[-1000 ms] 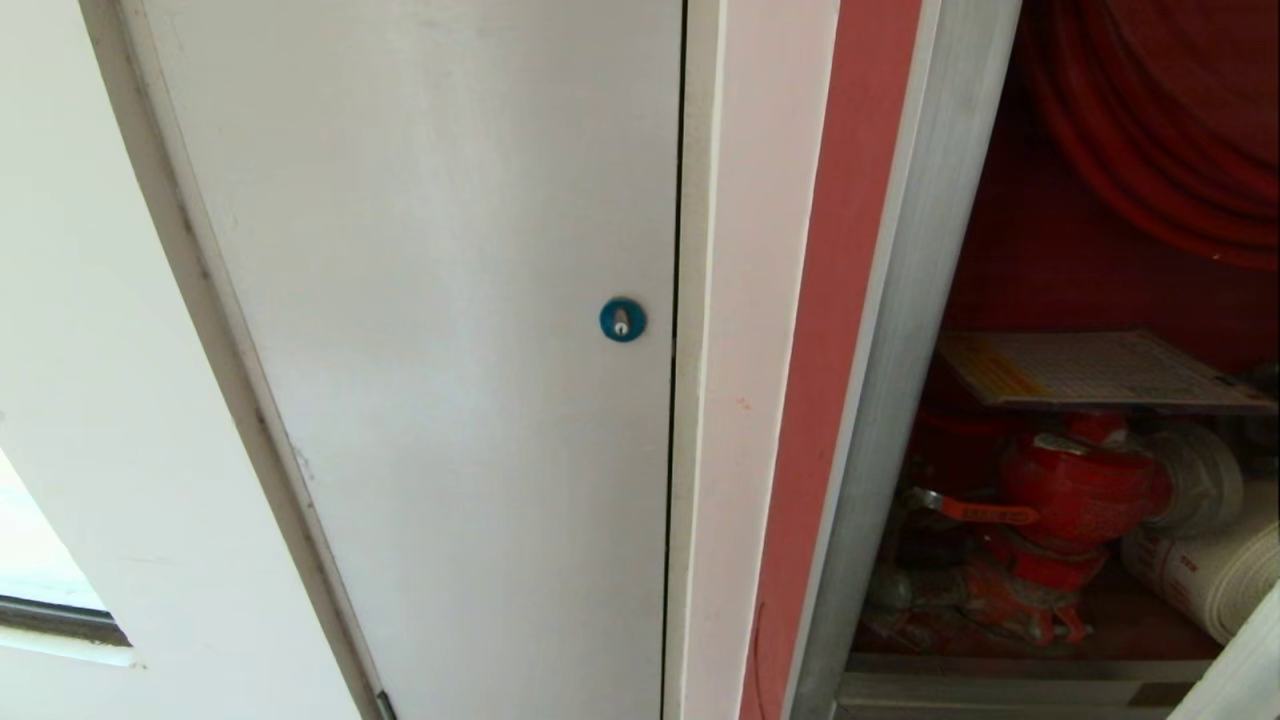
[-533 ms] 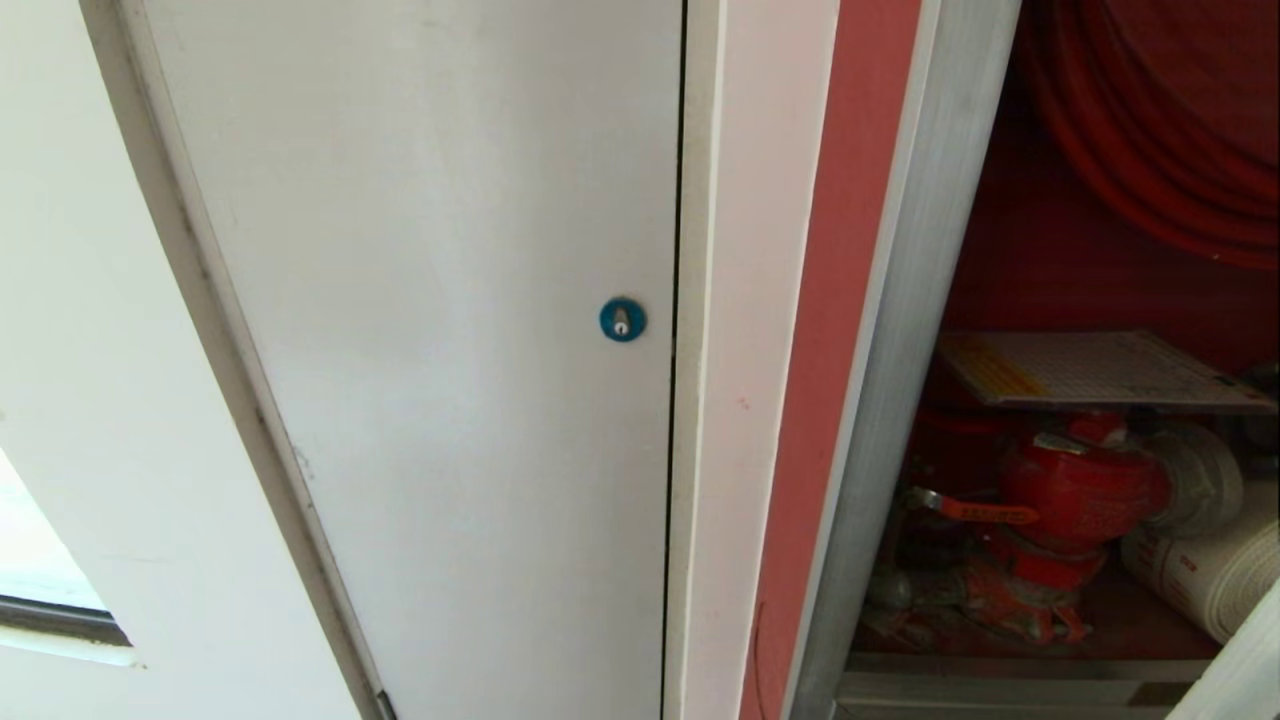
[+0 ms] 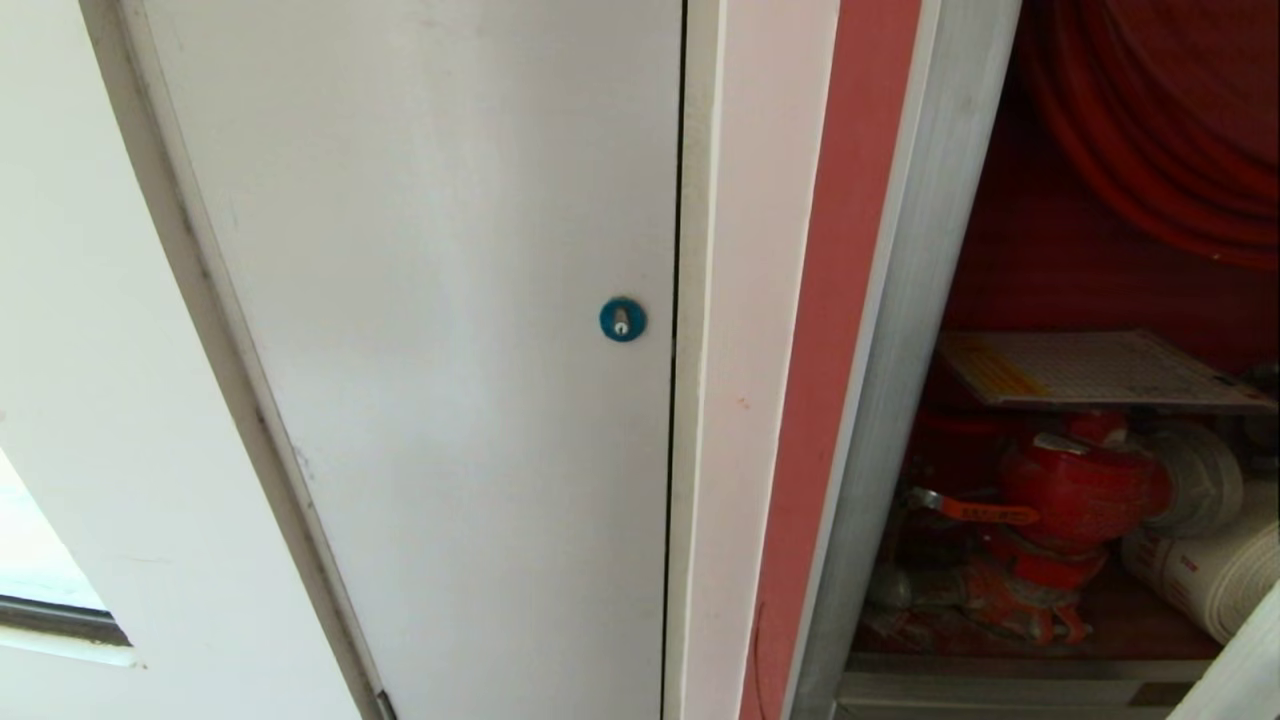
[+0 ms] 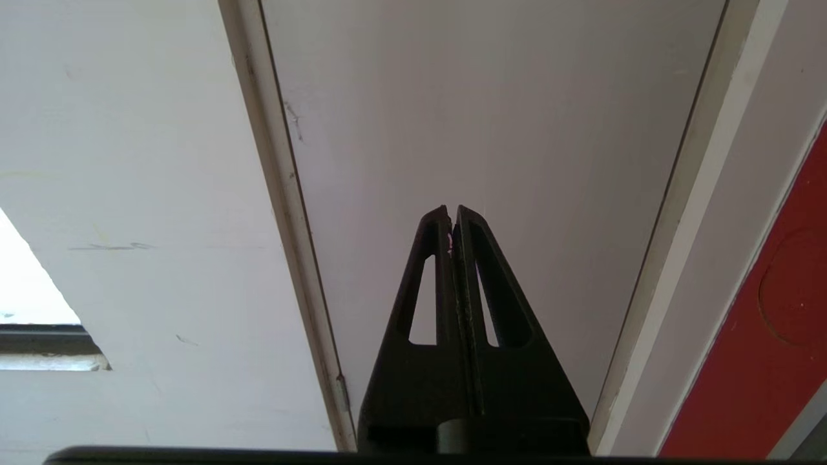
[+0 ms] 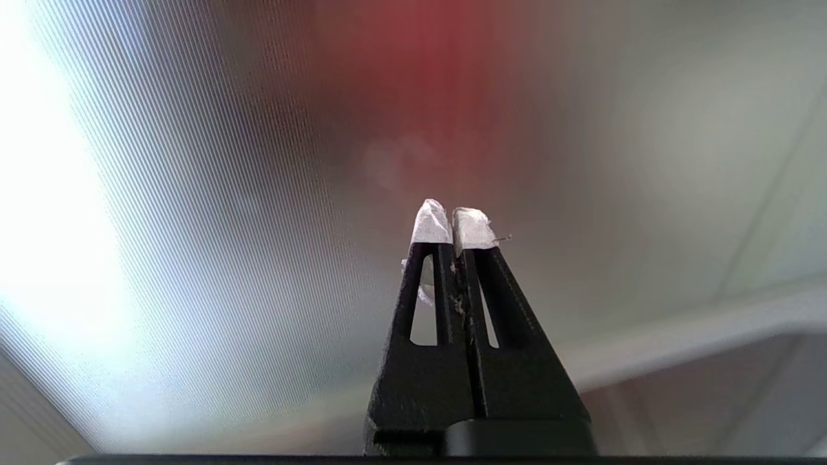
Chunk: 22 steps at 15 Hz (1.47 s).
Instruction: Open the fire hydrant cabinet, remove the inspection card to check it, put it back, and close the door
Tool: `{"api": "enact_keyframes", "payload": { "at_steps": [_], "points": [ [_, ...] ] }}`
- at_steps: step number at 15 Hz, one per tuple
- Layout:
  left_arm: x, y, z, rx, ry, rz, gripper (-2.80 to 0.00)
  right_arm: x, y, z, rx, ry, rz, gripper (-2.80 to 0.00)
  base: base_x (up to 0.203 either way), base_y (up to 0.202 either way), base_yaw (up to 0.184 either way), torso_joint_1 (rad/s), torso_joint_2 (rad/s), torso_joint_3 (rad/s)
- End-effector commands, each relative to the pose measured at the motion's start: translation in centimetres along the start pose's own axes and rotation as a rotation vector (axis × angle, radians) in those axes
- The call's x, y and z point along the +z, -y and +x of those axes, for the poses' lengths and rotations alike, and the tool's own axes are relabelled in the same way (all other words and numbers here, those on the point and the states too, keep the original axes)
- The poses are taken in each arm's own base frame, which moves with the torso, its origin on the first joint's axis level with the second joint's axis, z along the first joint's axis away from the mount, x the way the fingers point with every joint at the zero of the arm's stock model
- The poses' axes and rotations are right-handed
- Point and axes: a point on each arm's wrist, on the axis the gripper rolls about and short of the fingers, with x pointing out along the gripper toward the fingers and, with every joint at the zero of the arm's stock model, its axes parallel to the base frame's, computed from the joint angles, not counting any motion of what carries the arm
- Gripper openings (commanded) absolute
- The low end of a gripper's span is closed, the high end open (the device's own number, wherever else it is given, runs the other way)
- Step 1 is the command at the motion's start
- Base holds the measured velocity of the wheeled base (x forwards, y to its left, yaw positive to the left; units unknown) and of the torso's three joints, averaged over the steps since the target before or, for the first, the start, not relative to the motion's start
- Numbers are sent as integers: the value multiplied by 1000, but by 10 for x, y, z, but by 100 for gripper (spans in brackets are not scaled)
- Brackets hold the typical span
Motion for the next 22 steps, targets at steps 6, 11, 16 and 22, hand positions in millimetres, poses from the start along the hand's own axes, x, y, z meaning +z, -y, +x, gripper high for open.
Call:
{"api": "enact_keyframes", "payload": {
  "at_steps": [6,11,16,22],
  "points": [
    [-8,0,2,0,-27,0,-280,69,-5,-27,89,202,60,-280,0,0,0,0,0,0],
    [-8,0,2,-1,-28,-1,-280,130,-18,-50,490,88,172,-280,0,0,0,0,0,0],
    [-8,0,2,-1,-28,0,-280,150,-24,-38,806,-129,247,-280,0,0,0,0,0,0],
    [-8,0,2,-1,-28,0,-280,165,-31,25,940,-327,310,-280,0,0,0,0,0,0]
  ]
}}
